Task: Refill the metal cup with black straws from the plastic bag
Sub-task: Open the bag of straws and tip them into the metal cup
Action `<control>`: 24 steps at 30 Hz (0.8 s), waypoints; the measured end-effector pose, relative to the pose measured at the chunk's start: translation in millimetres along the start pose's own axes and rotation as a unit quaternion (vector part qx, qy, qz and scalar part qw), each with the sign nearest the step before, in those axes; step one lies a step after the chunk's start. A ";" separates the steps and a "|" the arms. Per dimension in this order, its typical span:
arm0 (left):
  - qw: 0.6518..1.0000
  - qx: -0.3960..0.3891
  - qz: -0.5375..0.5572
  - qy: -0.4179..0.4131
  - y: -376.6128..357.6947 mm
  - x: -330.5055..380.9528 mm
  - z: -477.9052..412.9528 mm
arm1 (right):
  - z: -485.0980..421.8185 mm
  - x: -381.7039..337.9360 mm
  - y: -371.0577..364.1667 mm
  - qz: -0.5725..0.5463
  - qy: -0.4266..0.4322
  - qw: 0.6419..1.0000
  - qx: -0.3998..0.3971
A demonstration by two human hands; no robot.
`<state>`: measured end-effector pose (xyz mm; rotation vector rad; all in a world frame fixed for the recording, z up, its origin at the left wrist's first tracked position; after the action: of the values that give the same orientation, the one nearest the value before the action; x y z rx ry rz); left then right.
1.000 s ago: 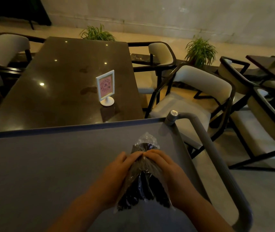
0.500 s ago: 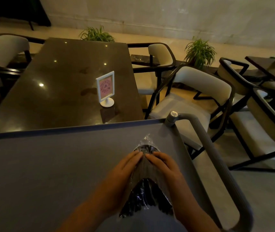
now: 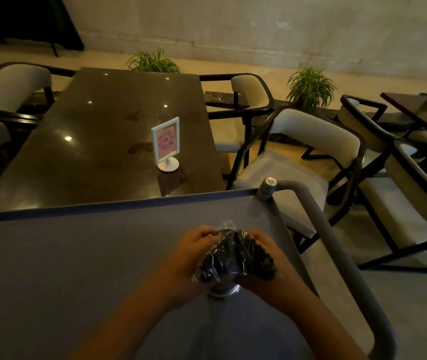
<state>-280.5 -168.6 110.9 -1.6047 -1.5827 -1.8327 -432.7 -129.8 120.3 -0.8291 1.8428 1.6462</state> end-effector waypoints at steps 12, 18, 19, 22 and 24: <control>0.983 -0.001 0.120 0.141 -11.3 -28.9 -22.5 | -20.6 41.0 -14.2 -0.132 -0.121 0.983 -0.052; 0.966 0.040 0.198 0.159 -0.5 -31.3 -16.1 | -15.0 32.0 1.6 -0.191 -0.082 0.977 0.034; 0.966 0.044 0.199 0.159 0.4 -30.9 -15.5 | -14.9 31.2 1.6 -0.195 -0.081 0.977 0.042; 0.967 0.047 0.189 0.163 -0.6 -32.2 -16.8 | -14.7 33.4 -2.2 -0.211 -0.087 0.972 0.059; 0.965 0.051 0.189 0.174 -2.7 -36.9 -18.4 | -14.2 38.9 -5.7 -0.230 -0.096 0.966 0.068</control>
<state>-279.1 -198.8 82.7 -1.3363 -1.1118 -1.6809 -454.4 -148.1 89.6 -0.9181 1.4731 1.2464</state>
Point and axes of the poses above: each hand's wrist, its own z-axis away from the middle knuckle, its own y-axis out of the back of the hand, x = y × z, the point moved 7 cm from there along -z, towards the middle knuckle, and after that the axes turned 5 degrees about x, right-handed, at the moved point
